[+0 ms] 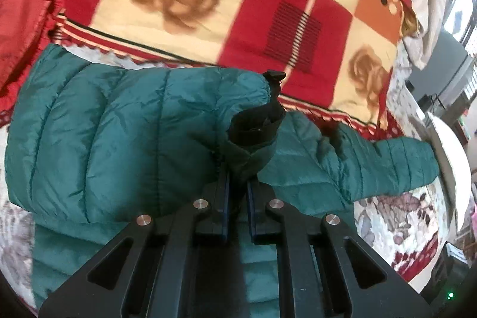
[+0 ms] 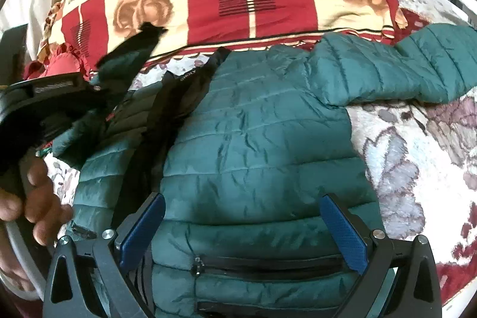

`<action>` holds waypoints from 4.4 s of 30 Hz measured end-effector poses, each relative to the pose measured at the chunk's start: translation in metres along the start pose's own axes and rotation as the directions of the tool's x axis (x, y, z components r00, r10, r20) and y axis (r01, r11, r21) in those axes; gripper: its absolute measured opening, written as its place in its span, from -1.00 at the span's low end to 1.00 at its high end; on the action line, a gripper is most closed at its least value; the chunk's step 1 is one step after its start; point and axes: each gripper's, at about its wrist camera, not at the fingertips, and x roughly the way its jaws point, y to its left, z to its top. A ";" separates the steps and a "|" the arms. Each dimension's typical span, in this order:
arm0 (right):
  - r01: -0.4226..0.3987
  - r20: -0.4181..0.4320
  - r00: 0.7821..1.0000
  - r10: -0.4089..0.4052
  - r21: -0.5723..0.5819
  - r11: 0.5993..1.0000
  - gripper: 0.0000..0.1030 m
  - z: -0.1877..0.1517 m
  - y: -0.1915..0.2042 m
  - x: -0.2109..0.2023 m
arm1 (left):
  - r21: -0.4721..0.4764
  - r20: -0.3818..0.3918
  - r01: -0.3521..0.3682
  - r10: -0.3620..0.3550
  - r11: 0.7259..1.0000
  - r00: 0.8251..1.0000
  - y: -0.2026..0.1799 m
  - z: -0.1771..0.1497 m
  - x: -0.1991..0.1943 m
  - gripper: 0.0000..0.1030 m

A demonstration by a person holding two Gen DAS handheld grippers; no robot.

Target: Fold large clothes

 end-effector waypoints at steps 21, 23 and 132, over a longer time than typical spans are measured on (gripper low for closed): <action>-0.027 -0.002 1.000 0.027 0.052 0.998 1.00 0.001 -0.006 0.004 | -0.012 -0.051 0.240 -0.241 0.971 0.969 0.008 -0.012 0.001 0.27; -0.040 0.003 0.999 0.040 0.053 0.998 1.00 0.004 -0.002 0.003 | -0.006 -0.046 0.234 -0.234 0.972 0.971 0.017 -0.008 -0.010 0.27; 0.067 0.078 0.995 -0.057 -0.136 0.988 0.39 0.035 0.023 0.002 | 0.019 0.094 -0.270 0.267 0.963 0.959 0.068 -0.073 -0.035 0.51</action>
